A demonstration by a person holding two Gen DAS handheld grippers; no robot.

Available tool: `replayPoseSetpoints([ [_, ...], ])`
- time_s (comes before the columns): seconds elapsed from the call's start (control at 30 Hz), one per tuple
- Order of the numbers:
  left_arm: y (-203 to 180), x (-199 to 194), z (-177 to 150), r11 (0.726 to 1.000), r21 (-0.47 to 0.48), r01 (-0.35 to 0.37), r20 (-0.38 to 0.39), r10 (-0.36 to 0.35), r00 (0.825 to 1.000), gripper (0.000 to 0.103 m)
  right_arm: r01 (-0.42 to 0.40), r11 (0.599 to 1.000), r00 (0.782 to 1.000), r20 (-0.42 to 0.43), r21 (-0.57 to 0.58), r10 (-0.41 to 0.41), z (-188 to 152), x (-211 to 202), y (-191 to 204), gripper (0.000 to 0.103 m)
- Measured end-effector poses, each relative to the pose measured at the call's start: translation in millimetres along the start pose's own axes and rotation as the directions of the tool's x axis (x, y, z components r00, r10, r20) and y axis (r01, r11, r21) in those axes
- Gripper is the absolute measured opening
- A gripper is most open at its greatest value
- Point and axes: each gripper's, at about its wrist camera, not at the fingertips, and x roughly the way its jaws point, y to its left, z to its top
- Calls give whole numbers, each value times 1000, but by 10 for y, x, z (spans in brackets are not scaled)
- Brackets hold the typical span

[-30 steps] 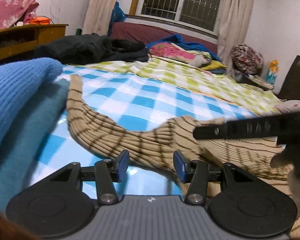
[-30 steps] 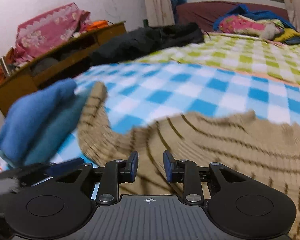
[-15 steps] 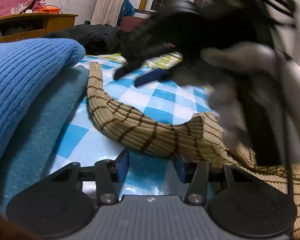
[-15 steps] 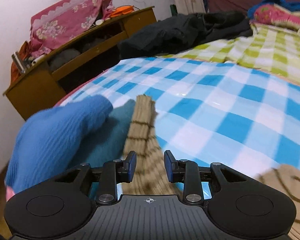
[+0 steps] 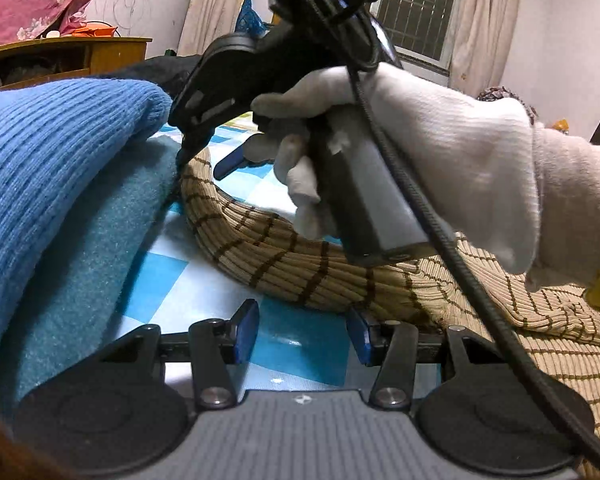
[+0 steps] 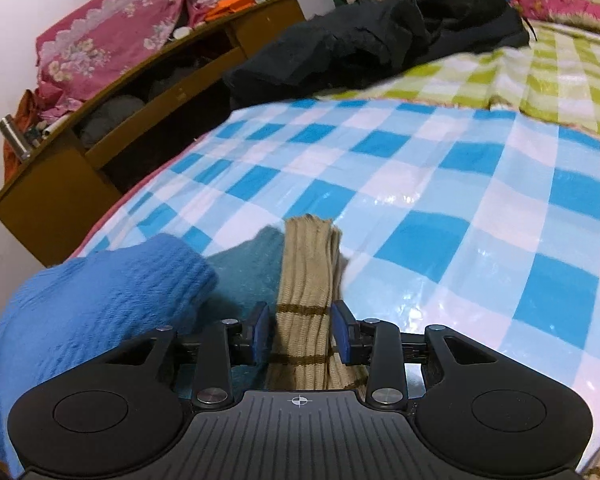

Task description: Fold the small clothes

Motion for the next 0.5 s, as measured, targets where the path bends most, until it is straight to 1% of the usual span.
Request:
replayPoseSetpoints([
  [0.07,0,-3,-1,1000,-1,0,0,0,1000,53,-9,1000,1000,-1,11,9,-5,8,-10,26],
  [0.1,-1,-5,0,1000,0,-1,1,1,1000,53,-9,1000,1000,0,7,9,-8,-5,-3,17],
  [0.13,-4,-3,-3,1000,1,-1,1,1,1000,53,-4,1000,1000,2,0,4,-7,-21,6,15],
  [0.2,-12,-17,-8,1000,5,-1,2,1,1000,53,17,999,1000,18,-32,-16,-8,-96,42,13],
  [0.27,-16,-25,-11,1000,6,5,3,-5,1000,53,20,999,999,43,-47,-18,11,-221,49,12],
  [0.5,-66,-27,-35,999,28,41,16,-42,999,53,19,1000,989,147,-5,-18,89,-911,-148,11],
])
